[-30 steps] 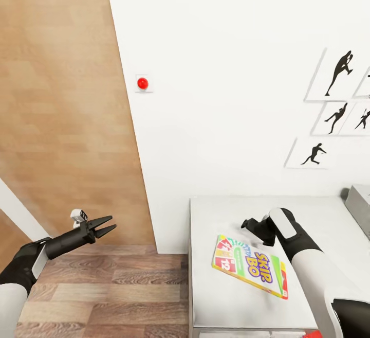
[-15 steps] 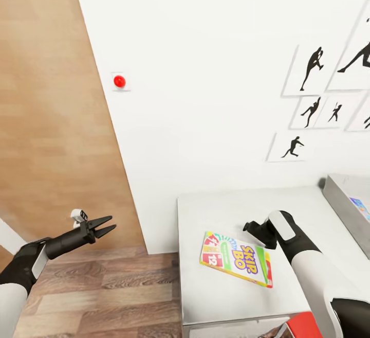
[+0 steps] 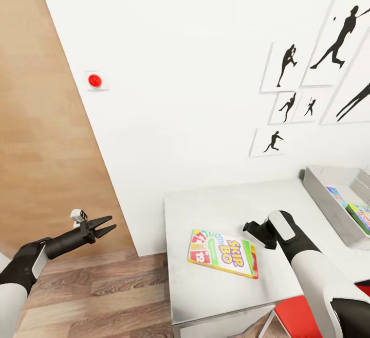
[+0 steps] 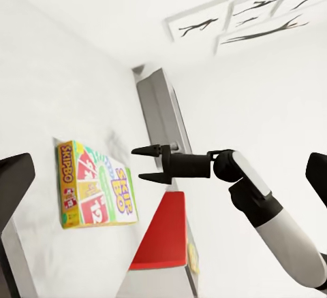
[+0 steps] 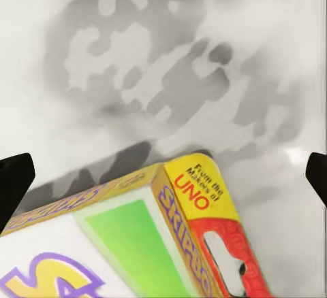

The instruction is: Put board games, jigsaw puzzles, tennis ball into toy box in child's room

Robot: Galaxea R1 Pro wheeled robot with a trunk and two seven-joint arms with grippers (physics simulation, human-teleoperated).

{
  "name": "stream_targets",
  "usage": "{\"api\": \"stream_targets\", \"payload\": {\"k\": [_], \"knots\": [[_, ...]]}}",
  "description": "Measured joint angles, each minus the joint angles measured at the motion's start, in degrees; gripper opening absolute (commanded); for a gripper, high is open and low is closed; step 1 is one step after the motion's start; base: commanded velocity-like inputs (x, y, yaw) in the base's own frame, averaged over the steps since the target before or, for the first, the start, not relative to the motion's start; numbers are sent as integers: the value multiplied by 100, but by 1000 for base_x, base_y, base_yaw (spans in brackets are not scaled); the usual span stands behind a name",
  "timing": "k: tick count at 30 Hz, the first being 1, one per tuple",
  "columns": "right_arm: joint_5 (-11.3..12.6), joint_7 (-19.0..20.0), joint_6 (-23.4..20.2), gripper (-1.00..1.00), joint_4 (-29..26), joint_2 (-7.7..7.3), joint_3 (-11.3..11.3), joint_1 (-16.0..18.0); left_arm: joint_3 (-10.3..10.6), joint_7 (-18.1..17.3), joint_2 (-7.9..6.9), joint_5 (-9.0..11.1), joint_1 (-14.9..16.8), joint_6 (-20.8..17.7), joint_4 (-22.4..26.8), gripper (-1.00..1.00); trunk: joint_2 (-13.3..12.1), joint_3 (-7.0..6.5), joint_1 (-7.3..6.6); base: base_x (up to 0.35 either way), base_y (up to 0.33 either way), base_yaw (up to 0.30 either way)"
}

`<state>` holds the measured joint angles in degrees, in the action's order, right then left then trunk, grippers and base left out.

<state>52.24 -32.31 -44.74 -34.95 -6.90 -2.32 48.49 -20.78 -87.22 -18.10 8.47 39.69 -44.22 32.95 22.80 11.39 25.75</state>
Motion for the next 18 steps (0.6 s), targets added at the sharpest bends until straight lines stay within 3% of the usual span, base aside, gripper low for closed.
{"api": "stream_targets", "payload": {"k": [6, 18], "knots": [[0, 0, 0, 100, 11, 13, 4, 0, 4, 0, 0, 0, 0, 0, 0, 100, 0, 23, 0, 0, 0, -95], [-1, 0, 1, 100, 13, 62, 7, 0, 4, 0, 0, 1, -1, 0, 1, 100, 0, 30, 0, 0, 0, -9]]}}
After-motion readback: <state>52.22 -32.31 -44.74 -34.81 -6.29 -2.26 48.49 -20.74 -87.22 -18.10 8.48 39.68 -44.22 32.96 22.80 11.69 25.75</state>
